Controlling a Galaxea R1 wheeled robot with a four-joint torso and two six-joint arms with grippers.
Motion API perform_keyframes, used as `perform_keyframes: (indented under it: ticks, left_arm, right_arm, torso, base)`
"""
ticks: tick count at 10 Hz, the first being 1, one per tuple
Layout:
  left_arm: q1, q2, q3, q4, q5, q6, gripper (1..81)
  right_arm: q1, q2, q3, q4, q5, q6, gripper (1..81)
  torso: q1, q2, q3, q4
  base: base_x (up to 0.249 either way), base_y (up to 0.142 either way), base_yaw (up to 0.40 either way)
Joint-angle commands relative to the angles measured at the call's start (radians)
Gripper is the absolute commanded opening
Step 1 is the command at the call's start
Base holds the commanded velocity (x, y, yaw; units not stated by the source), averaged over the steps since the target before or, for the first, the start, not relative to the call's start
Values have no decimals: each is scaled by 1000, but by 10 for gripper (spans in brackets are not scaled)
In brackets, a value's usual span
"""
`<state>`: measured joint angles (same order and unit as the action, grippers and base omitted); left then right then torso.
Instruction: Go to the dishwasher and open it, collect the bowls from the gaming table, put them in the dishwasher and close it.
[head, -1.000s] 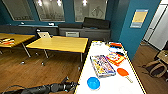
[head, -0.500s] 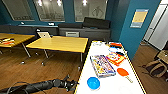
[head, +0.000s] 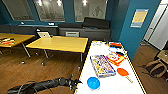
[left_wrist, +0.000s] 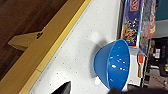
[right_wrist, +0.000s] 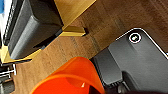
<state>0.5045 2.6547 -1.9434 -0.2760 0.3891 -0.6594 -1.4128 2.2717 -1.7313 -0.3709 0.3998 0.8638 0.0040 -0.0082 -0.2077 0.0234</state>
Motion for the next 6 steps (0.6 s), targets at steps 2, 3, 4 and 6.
perform_keyframes:
  ticks: [2, 3, 4, 6]
  left_arm:
    - [-149, 45, -26, 32, 42, -6, 811]
    - [-149, 68, -45, 35, 43, -6, 811]
    - [-149, 88, -63, 38, 43, -6, 811]
    - [-149, 133, -91, 61, 57, -6, 811]
  right_arm:
    - [51, -39, 13, -28, -22, -3, 10]
    - [54, -39, 16, -28, -24, -2, 10]
    - [54, -39, 16, -28, -24, -3, 10]
    - [54, -39, 16, -28, -24, -3, 10]
  torso:
    - [0, 0, 0, 0]
    - [0, 0, 0, 0]
    - [0, 0, 0, 0]
    - [0, 0, 0, 0]
  base:
    - [0, 0, 0]
    - [0, 0, 0]
    - [0, 0, 0]
    - [0, 0, 0]
